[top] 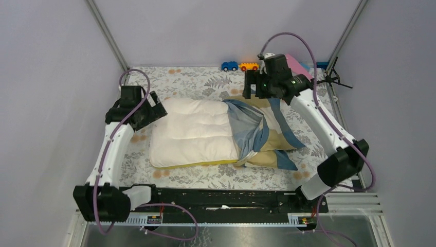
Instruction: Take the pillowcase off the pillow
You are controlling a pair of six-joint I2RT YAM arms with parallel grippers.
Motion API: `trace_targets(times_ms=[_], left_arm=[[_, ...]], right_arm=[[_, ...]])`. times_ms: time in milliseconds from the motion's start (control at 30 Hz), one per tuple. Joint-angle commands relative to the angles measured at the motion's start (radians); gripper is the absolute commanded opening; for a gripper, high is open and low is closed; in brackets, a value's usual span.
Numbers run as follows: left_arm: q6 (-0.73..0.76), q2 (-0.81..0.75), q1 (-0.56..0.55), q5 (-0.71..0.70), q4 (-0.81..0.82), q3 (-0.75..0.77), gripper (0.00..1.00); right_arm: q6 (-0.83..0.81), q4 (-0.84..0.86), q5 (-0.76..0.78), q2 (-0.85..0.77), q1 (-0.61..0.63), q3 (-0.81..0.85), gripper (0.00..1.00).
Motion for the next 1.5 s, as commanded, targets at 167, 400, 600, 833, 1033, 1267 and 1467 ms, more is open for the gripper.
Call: trace_targets(times_ms=[167,400,600,833,1033,1267,1467], left_arm=[[0.113,0.258,0.003,0.075,0.104,0.099,0.99],[0.114,0.418,0.003,0.027,0.126,0.121,0.99],[0.102,0.513,0.003,0.028,0.178,0.128,0.99],[0.064,0.594,0.019,0.066,0.221,0.129,0.75],[-0.007,0.529,0.073,-0.044,0.219,0.071,0.00],[-0.106,0.293,0.262,-0.063,0.261,-0.092,0.00],[-0.154,0.209,0.280,-0.172,0.222,-0.131,0.00]], right_arm=[[-0.154,-0.080,0.028,0.350,0.064,0.324,1.00],[-0.139,-0.126,0.055,0.561,0.122,0.508,1.00],[-0.134,-0.146,0.088,0.660,0.127,0.554,0.92],[-0.110,-0.182,0.175,0.699,0.129,0.520,0.66],[0.027,-0.256,0.515,0.679,0.098,0.534,0.00],[0.260,-0.173,0.488,0.427,-0.176,0.223,0.00],[0.295,-0.072,0.433,0.251,-0.368,-0.014,0.00]])
